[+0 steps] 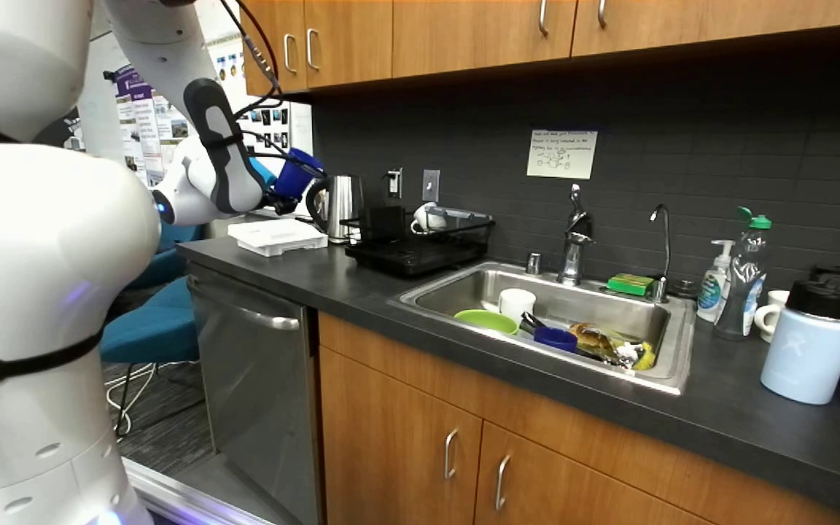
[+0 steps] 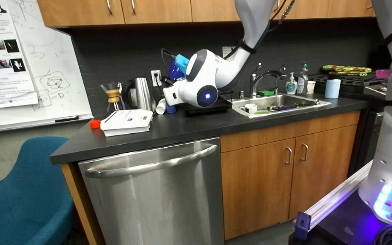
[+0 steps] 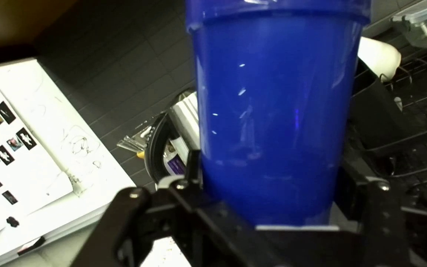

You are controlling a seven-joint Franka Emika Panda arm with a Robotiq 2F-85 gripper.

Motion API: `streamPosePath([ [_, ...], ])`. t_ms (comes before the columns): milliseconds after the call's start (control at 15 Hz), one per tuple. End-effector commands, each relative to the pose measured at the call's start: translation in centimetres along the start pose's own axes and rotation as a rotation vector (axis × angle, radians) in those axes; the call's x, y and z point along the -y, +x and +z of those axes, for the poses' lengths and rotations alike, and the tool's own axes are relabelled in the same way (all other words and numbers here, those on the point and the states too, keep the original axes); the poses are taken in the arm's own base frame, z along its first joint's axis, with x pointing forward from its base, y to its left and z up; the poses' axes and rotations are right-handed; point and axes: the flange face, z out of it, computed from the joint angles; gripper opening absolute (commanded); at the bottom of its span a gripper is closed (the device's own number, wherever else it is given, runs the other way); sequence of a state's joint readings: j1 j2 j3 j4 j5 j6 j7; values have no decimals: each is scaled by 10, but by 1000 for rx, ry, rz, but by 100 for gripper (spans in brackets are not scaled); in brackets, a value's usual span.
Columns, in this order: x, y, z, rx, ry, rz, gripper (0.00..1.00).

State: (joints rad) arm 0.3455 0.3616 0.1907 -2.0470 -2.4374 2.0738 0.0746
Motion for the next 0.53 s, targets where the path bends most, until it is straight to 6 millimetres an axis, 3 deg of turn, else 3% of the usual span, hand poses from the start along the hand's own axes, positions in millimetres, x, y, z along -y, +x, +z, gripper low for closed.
streamPosePath([
  [0,11,22,2,-23,0,-70,55],
  [467,23,66,-6,-88,21,-129,55],
])
